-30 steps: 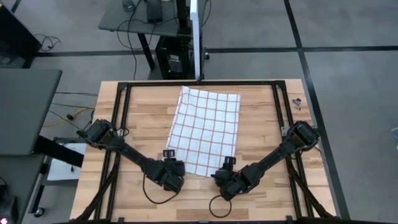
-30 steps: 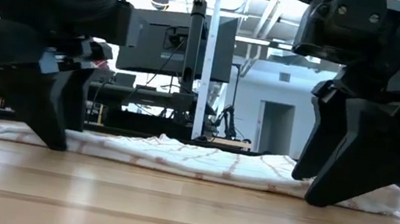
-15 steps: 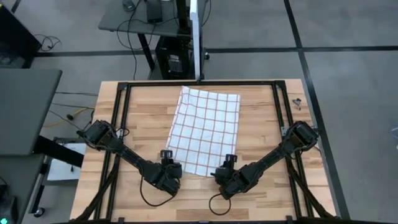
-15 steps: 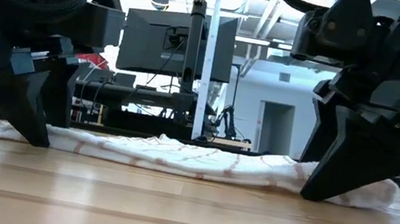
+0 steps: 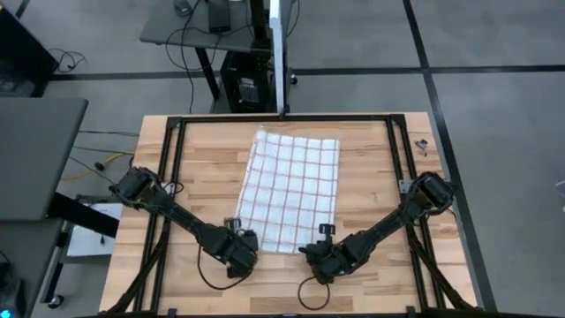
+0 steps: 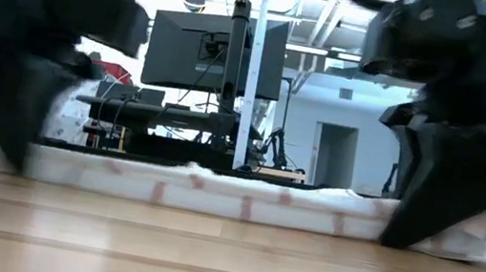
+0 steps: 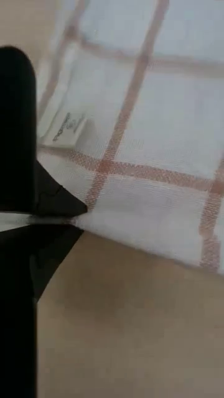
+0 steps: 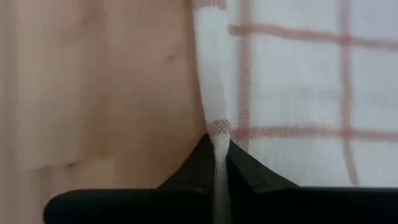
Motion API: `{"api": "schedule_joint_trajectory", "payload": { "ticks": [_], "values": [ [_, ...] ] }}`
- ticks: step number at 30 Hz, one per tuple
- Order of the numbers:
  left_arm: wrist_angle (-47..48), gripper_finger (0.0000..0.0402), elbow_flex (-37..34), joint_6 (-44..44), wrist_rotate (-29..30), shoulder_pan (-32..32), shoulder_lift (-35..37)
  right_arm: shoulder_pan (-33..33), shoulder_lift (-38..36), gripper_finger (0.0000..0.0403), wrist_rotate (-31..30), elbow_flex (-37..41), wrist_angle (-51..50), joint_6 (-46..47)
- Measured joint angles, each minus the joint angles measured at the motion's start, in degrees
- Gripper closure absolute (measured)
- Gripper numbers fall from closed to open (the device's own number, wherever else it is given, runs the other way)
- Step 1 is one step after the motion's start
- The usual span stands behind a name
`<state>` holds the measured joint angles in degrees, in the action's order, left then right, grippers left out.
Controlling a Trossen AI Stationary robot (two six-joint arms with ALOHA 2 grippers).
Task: Roll towel
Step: Roll the white towel
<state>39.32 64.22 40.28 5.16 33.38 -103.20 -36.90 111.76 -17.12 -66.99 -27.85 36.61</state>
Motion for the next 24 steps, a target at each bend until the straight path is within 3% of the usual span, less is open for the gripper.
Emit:
{"api": "schedule_joint_trajectory", "payload": {
  "ticks": [6, 11, 24],
  "values": [
    [-3.54, 0.0401, 0.12, 5.1, -6.71, 2.07, 4.09, -4.52, -4.39, 0.0401, 2.02, -0.18, 1.57, 6.67],
    [-7.5, 0.0401, 0.23, 6.6, -4.9, 3.09, 4.43, -7.87, -4.69, 0.0402, 1.48, -0.06, 1.76, 11.93],
    [-3.96, 0.0401, 0.16, -2.12, -8.58, -2.24, 5.68, -3.53, -5.87, 0.0402, 6.0, -0.1, -0.91, 10.88]
  ]
}}
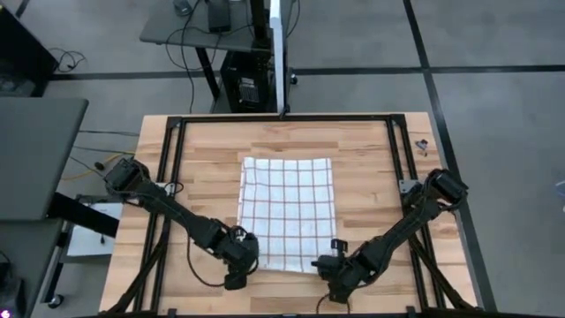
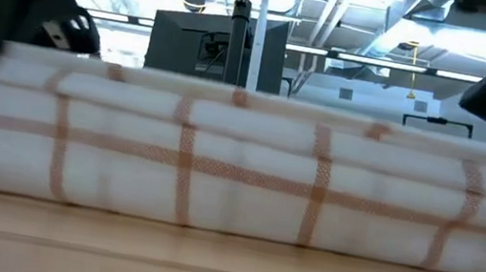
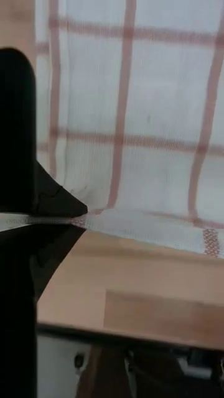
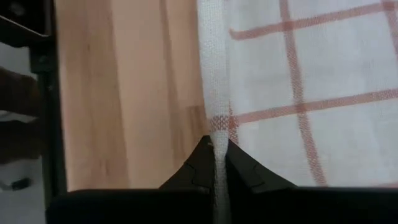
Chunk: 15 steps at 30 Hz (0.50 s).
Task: Roll towel
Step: Roll the white towel
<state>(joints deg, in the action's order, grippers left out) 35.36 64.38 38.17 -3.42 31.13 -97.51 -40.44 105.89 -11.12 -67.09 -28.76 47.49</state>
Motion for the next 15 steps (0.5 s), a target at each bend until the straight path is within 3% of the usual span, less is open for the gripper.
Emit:
{"api": "schedule_joint_trajectory", "payload": {
  "ticks": [5, 15],
  "values": [
    [1.06, 0.0401, -1.51, -4.65, -0.05, -3.53, -0.13, 3.98, -1.12, 0.0403, 6.41, 2.96, 2.79, -0.66],
    [-3.54, 0.0401, -5.79, -5.76, -1.31, -5.97, -0.11, 10.56, -6.2, 0.0403, 11.24, 8.23, 3.25, -2.87]
  ]
}}
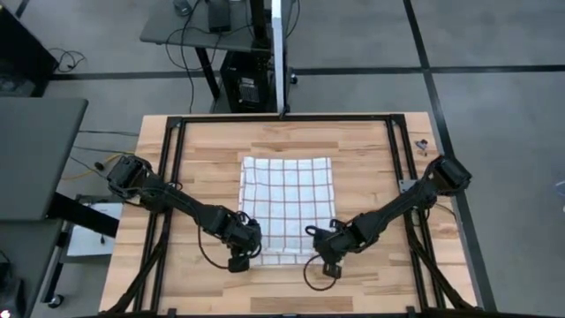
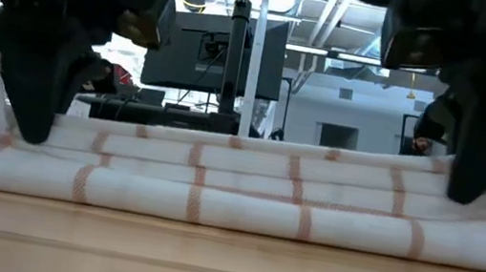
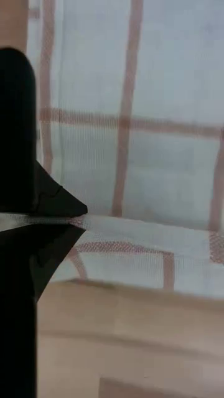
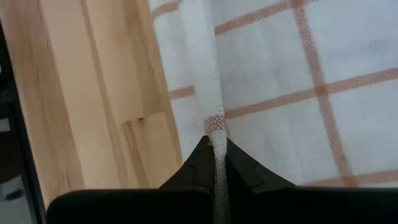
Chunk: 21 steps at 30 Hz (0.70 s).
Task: Roll towel
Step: Roll the white towel
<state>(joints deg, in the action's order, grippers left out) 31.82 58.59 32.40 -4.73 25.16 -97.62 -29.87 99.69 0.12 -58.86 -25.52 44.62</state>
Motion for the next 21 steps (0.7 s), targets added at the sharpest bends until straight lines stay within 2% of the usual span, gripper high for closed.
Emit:
{"api": "schedule_joint_trajectory", "payload": {
  "ticks": [6, 11, 16, 19, 21],
  "values": [
    [-2.57, 0.0401, -0.03, 0.0, 0.66, -0.17, 0.0, 1.75, 0.08, 0.0403, 1.07, 3.14, 1.7, 0.73],
    [-1.25, 0.0402, 0.0, 0.35, 3.5, -0.17, 0.0, 3.15, -0.01, 0.0403, 1.26, 3.13, 1.34, -0.03],
    [1.68, 0.0402, 1.72, 2.07, 0.44, -0.98, 1.61, 5.99, -1.59, 0.0403, 9.0, 2.07, 0.19, 1.18],
    [2.52, 0.0402, 2.09, 1.9, 0.83, -1.78, 2.56, 7.55, -3.27, 0.0403, 9.31, 1.95, -1.64, 1.54],
    [3.46, 0.0402, 2.07, 1.7, 3.09, -2.77, 2.56, 9.38, -3.61, 0.0403, 9.23, 1.89, -3.66, 0.15]
  ]
}}
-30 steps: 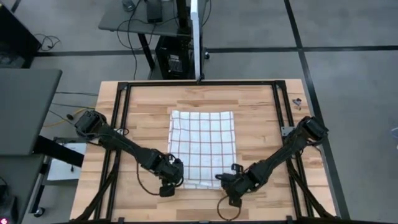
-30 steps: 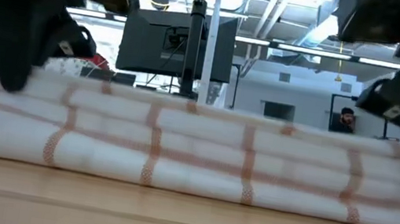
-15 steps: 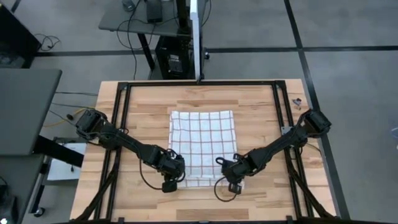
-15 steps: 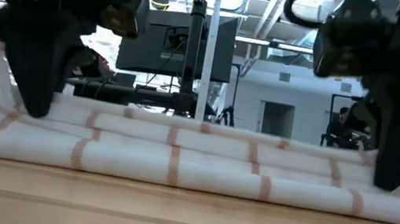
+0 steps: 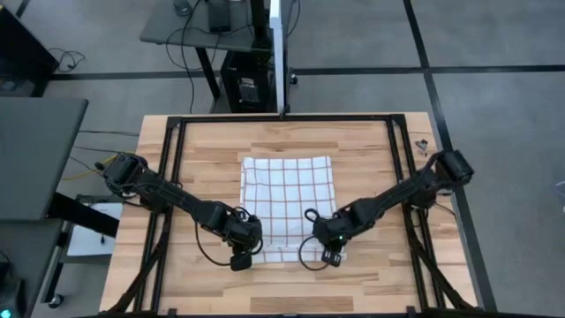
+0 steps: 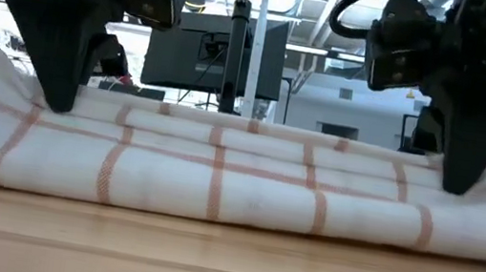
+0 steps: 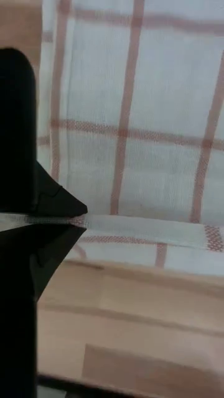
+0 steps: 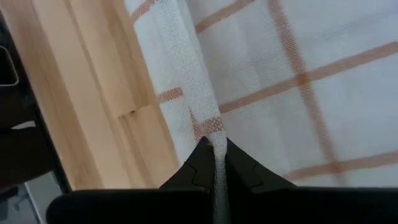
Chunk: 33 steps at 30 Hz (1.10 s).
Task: Roll towel
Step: Roll the white towel
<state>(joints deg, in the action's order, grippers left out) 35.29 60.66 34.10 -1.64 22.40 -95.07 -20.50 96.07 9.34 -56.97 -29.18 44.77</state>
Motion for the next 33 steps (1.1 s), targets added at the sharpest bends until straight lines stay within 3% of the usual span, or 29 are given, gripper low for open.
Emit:
{"api": "schedule_joint_trajectory", "payload": {
  "ticks": [16, 19, 25, 33],
  "values": [
    [-5.03, 0.0401, -5.14, 0.21, 2.85, -2.32, -0.66, 2.27, 3.58, 0.0393, -0.85, 1.06, 0.81, -3.03],
    [-4.27, 0.0391, -5.15, -0.07, 2.79, -2.25, -0.66, 2.27, 3.58, 0.0367, -0.62, 1.13, -0.59, -2.71],
    [-1.04, 0.0334, -4.45, -0.35, 2.96, -2.25, -0.66, 3.4, 2.64, 0.0297, -0.29, 1.2, -4.22, -2.29],
    [9.48, 0.0302, 2.86, -3.49, 6.18, -2.47, -0.55, 6.02, -5.82, 0.0233, -0.07, 1.14, -5.21, -2.18]
  ]
}}
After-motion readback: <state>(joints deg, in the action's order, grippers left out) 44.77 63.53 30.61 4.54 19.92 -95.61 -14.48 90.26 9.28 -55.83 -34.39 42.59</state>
